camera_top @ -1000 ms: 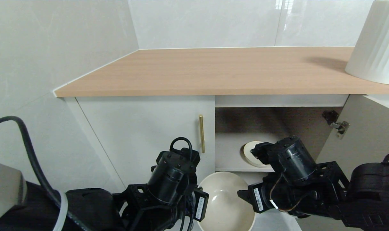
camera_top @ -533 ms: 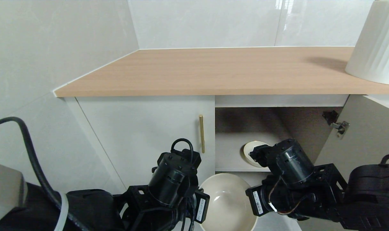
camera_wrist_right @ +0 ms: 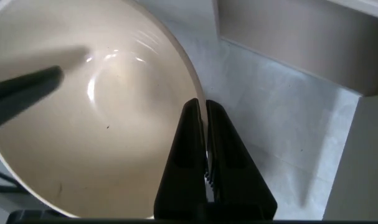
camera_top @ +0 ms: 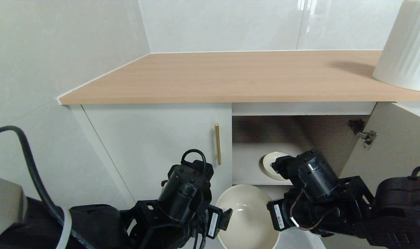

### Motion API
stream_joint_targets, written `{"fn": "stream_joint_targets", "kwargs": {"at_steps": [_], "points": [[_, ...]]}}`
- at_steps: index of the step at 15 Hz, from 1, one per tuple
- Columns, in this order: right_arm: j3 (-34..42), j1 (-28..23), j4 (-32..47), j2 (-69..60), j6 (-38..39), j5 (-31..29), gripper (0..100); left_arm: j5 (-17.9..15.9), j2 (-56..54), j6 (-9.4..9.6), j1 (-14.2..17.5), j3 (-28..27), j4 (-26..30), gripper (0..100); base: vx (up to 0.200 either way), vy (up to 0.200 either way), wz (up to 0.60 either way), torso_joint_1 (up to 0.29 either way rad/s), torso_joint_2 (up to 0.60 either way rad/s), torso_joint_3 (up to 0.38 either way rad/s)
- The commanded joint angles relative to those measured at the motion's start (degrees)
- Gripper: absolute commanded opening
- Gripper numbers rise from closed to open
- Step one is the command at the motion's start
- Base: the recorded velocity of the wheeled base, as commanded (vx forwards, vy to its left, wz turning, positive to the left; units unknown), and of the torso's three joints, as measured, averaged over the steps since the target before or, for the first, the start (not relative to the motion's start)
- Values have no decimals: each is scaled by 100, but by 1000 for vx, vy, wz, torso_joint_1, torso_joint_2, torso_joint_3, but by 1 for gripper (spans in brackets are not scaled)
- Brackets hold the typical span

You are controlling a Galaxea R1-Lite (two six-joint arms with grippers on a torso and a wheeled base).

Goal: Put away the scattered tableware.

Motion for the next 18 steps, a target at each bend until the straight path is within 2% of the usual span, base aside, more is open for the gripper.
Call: {"fn": "stream_joint_targets", "kwargs": {"at_steps": [1,3,6,8,12,18], "points": [[-21,-133,-98,258,98,-139,0,91,-145,-30,73,1,-17,100,0,0,0,0,0,0],[5,-432,-599,522,221,-227,0,91,-260,-39,126,1,-26,100,0,0,0,0,0,0],[31,-1135,-1513,953,950,-684,0,100,-268,-39,144,19,-26,100,0,0,0,0,0,0],[23,-1522,-1926,1172,959,-755,0,100,-304,-48,152,36,-26,100,0,0,0,0,0,0],[-144,-1961,-2269,1506,950,-904,0,100,-365,-39,152,71,-26,100,0,0,0,0,0,0],[-856,-2577,-2251,1972,1126,-895,0,100,-391,-39,152,89,-26,100,0,0,0,0,0,0]]}}
